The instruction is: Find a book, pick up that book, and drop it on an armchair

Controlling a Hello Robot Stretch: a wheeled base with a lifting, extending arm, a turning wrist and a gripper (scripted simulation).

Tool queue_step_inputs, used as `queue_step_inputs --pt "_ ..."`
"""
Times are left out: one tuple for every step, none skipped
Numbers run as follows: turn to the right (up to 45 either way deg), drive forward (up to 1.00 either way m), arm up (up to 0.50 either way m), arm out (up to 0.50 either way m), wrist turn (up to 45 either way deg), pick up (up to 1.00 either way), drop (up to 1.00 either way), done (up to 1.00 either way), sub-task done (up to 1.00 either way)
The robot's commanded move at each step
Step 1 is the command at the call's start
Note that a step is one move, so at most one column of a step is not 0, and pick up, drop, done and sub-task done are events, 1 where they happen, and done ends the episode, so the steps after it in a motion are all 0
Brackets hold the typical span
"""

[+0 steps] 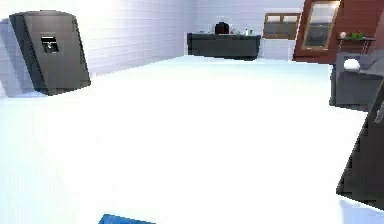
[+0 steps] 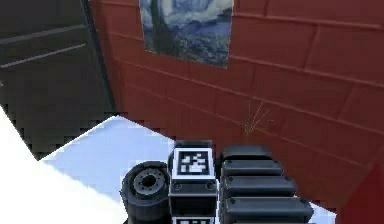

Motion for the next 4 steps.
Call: queue_step_inputs --pt "-45.0 0.00 0.00 0.00 0.0 0.00 0.00 0.00 0.00" --pt "-45.0 0.00 0.00 0.00 0.0 0.00 0.00 0.00 0.00" --pt "-45.0 0.00 0.00 0.00 0.0 0.00 0.00 0.00 0.00" --pt "-21.0 0.00 0.00 0.00 0.0 0.00 0.00 0.00 0.00"
